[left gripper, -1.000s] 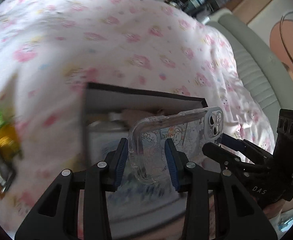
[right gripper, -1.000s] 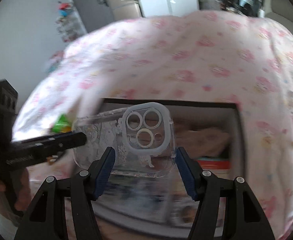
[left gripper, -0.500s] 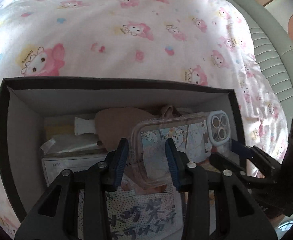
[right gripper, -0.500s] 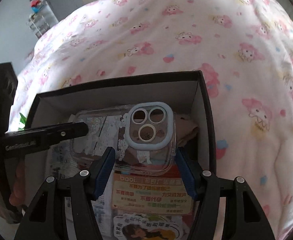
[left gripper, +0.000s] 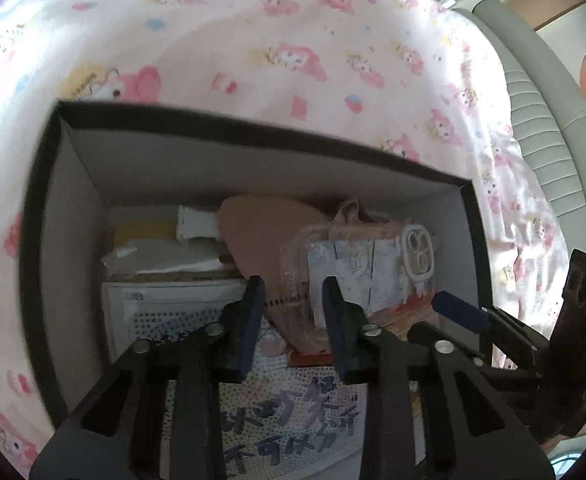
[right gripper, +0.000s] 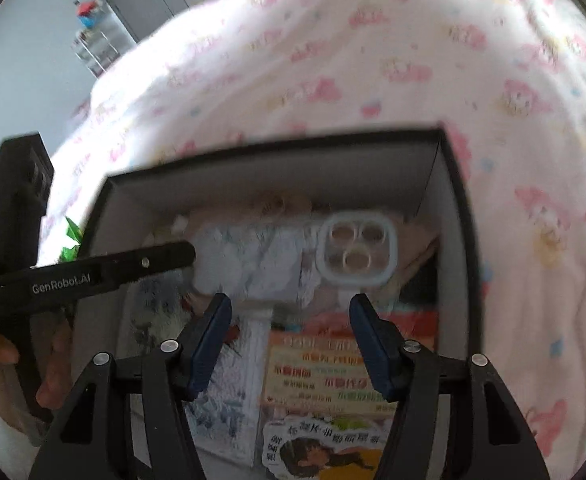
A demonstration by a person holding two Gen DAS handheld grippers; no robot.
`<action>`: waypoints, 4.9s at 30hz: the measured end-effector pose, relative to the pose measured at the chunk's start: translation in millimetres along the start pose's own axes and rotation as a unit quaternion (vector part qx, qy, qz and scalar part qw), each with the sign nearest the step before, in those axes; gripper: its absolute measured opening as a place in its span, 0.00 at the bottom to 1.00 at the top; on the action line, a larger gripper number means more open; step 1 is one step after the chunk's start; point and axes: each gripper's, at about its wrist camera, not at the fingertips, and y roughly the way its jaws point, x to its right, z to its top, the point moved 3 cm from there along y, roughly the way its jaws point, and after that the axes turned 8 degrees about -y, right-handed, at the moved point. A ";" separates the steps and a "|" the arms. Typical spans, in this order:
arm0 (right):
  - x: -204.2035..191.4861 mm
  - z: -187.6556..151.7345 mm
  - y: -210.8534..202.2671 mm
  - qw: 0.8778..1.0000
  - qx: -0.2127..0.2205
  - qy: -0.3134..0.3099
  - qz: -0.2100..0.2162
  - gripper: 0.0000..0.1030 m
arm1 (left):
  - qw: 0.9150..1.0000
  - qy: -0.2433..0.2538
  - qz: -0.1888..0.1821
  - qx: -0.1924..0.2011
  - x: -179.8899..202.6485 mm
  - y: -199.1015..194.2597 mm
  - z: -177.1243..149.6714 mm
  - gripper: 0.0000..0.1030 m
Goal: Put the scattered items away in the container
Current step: 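Carry the clear phone case into the black box and release it, then withdraw the right gripper from the box back toward the scattered items, then reach under the plush toy and grasp the wooden comb with the right gripper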
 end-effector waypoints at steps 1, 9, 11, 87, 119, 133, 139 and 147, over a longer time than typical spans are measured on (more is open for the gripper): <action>-0.4 -1.9 1.5 1.000 -0.004 -0.003 -0.003 0.55 | 1.000 -0.006 -0.007 -0.006 0.5 3.3 0.4 0.26; -1.2 -8.5 7.1 0.999 -0.015 -0.024 -0.026 0.52 | 1.000 0.016 -0.012 -0.005 27.9 13.0 5.9 0.25; 0.0 -8.2 3.8 1.000 -0.011 -0.020 -0.016 0.52 | 1.000 0.017 -0.017 -0.013 23.1 7.5 -2.3 0.25; -196.6 -82.4 -136.5 0.986 0.123 -0.103 -0.046 0.50 | 0.984 0.094 0.004 0.152 -16.3 -218.5 -167.9 0.27; -365.9 -11.6 101.9 0.957 -0.092 -0.249 0.118 0.50 | 0.971 -0.212 0.017 0.105 -327.6 -158.4 -114.9 0.33; -363.0 -12.4 147.2 0.953 -0.137 -0.240 0.124 0.50 | 0.956 -0.275 0.009 0.105 -361.1 -128.1 -90.4 0.38; -354.7 -12.8 139.7 0.958 -0.130 -0.220 0.130 0.50 | 0.960 -0.266 -0.052 0.075 -338.7 -123.5 -95.8 0.10; -348.4 -18.4 130.7 0.959 -0.131 -0.212 0.139 0.50 | 0.968 -0.238 -0.014 0.076 -331.6 -126.0 -91.7 0.11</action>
